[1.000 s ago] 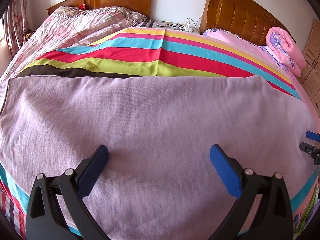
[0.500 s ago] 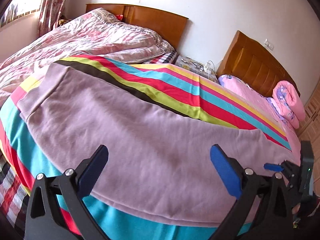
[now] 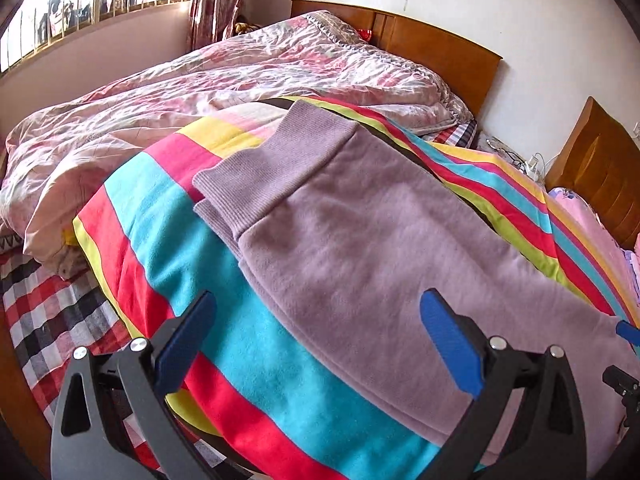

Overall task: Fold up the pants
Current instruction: 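Grasp a ribbed cuff with the left tool and lift it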

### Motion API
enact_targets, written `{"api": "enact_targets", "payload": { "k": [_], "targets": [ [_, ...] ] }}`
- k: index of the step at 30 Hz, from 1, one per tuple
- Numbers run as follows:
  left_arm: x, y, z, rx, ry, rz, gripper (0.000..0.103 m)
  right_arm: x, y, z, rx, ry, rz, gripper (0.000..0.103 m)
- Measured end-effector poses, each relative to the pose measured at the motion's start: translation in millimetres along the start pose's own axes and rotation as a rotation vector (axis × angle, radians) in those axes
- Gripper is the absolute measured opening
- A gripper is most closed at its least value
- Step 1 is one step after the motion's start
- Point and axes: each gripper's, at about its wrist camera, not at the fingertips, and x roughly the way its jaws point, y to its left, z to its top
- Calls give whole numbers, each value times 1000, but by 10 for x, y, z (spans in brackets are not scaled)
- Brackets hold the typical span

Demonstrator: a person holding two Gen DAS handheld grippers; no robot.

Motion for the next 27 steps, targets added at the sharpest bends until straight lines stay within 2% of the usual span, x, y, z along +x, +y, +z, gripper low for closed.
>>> {"api": "enact_targets", "payload": {
  "k": [2, 5, 7, 8, 9, 11, 12, 13, 16, 20, 22, 25, 27],
  "targets": [
    [8, -47, -2, 13, -3, 20, 102, 186, 231, 188, -59, -3, 56, 92],
    [59, -39, -11, 12, 12, 31, 102, 455, 515, 310, -127, 28, 81, 92],
    [86, 53, 1, -22, 22, -16, 102, 590, 591, 280, -135, 43, 78, 92],
    [84, 155, -2, -73, 27, -92, 102, 651, 597, 238, -127, 57, 81, 92],
    [83, 289, 0, -151, 33, -201, 102, 714, 577, 199, -106, 71, 85, 92],
    [121, 571, -11, -327, 39, -424, 99, 726, 535, 152, -83, 34, 99, 93],
    [138, 676, -14, -388, 33, -492, 98, 730, 533, 155, -84, 36, 98, 93],
    [148, 742, -6, -419, 26, -525, 92, 743, 542, 163, -87, 37, 96, 93],
    [175, 783, 34, -423, 18, -509, 82, 764, 588, 163, -106, 41, 90, 97],
    [319, 817, 7, -453, 65, -485, 81, 774, 599, 155, -107, 43, 95, 99],
    [422, 850, -51, -482, 115, -461, 81, 769, 594, 146, -106, 42, 98, 99],
    [463, 884, -75, -517, 114, -479, 80, 772, 598, 146, -106, 42, 96, 99],
    [507, 888, -5, -521, 113, -521, 63, 772, 596, 147, -107, 43, 96, 99]
  ]
}}
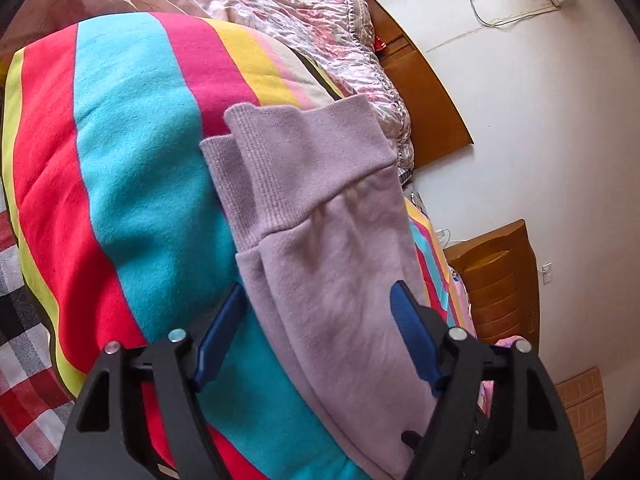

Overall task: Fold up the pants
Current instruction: 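Grasp a ribbed cuff with the left tool and lift it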

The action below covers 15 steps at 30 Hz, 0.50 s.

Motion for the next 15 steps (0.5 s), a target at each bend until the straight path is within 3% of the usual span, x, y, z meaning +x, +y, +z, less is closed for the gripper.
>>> {"api": "enact_targets", "payload": {
  "k": [1, 4, 6, 7, 8, 10, 13, 15],
  "targets": [
    [46, 10, 50, -11, 10, -2, 58, 0, 2, 0, 0, 0, 0, 99],
    [210, 161, 235, -108, 32, -72, 57, -1, 3, -1, 0, -1, -1, 99],
    [226, 310, 292, -194, 22, -134, 46, -3, -2, -3, 2, -1, 2, 99],
    [229, 376, 300, -223, 16, -153, 31, -8, -7, -4, 5, -3, 7, 99],
    [227, 433, 290, -245, 5, -186, 23, -19, -22, -6, 12, -8, 17, 99],
    [222, 522, 248, -284, -27, -236, 18, -85, -77, -17, 39, -38, 47, 98],
    [153, 448, 200, -291, -79, -215, 14, -414, -286, -85, 152, -155, 81, 98],
    [-24, 133, 169, -206, -132, -148, 13, -744, -432, -170, 225, -219, 71, 98]
  ]
}}
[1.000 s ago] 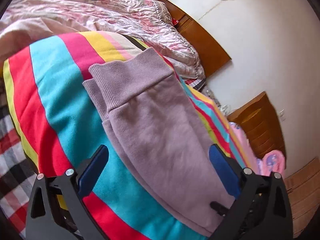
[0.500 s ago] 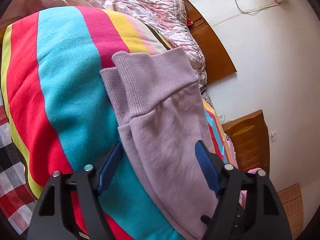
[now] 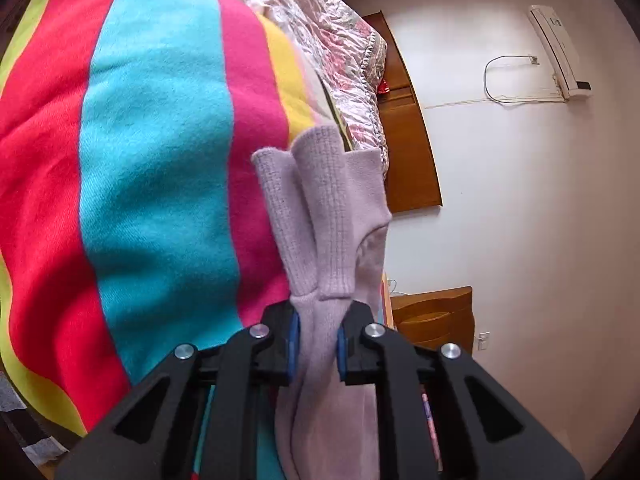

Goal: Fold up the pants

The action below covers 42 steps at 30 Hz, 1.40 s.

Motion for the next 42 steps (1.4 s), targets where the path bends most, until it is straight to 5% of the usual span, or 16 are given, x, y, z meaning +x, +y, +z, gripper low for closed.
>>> {"api": "enact_targets", "payload": {
  "k": [4, 9, 13, 15, 17, 20, 24, 27, 30, 34, 39, 42],
  "targets": [
    [-193, -1336, -566, 504, -84, 127, 13, -907, -262, -61, 44, -185, -76, 98],
    [86, -2495, -2267, 1130, -11, 99, 16, -1988, -845, -315, 223, -395, -227, 98],
    [462, -2393, -3869, 1593, 248, 25, 24, -2504, -1275, -637, 352, -437, -377, 98],
    [529, -2067, -4468, 1779, 418, -1, 42, -2584, -1456, -803, 410, -408, -413, 98],
    [539, -1844, -4750, 1906, 485, -6, 60, -2564, -1567, -954, 459, -363, -413, 98],
    [503, -1804, -4553, 1857, 490, -46, 73, -2401, -1562, -1129, 472, -283, -368, 98],
    [403, -1943, -3792, 1547, 424, -59, 82, -2084, -1350, -1354, 473, -153, -287, 97],
    [452, -1858, -3208, 1340, 363, 26, 90, -1890, -1098, -1555, 513, -78, -159, 92],
    [556, -1591, -2879, 1285, 328, 176, 90, -1717, -922, -1716, 553, -8, -87, 85],
    [732, -1373, -2774, 1258, 367, 264, 91, -1577, -847, -1749, 571, 46, -92, 84],
    [709, -1184, -2724, 1203, 379, 270, 98, -1502, -886, -1673, 652, 60, -10, 77],
    [748, -1099, -2653, 1171, 393, 253, 99, -1463, -1031, -1702, 761, 27, 8, 52]
  ]
}}
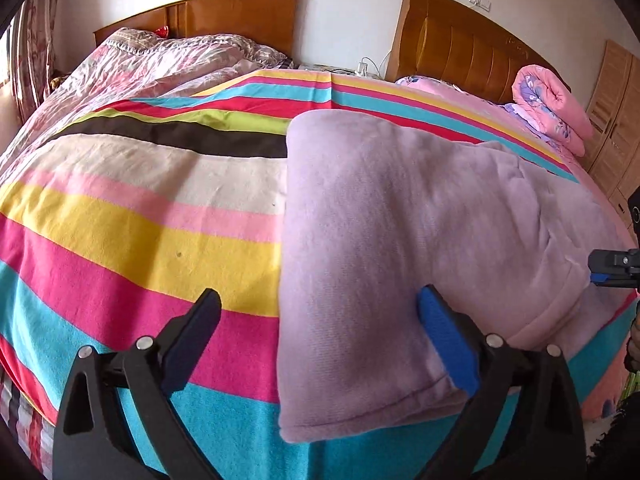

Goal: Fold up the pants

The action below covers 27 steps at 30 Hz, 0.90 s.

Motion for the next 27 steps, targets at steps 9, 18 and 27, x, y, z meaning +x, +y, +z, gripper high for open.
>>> {"api": "enact_targets", "payload": {
  "k": [9, 18, 27],
  "targets": [
    [-13, -21, 40, 58, 5, 19, 99, -291, 242, -103, -90, -50, -114, 16],
    [-262, -161, 214, 161, -10, 117, 98, -294, 83, -173, -118, -68, -224, 50],
    [-194, -704, 583, 204, -81, -19, 101, 278, 883, -69, -574, -70, -292, 63]
  ]
}}
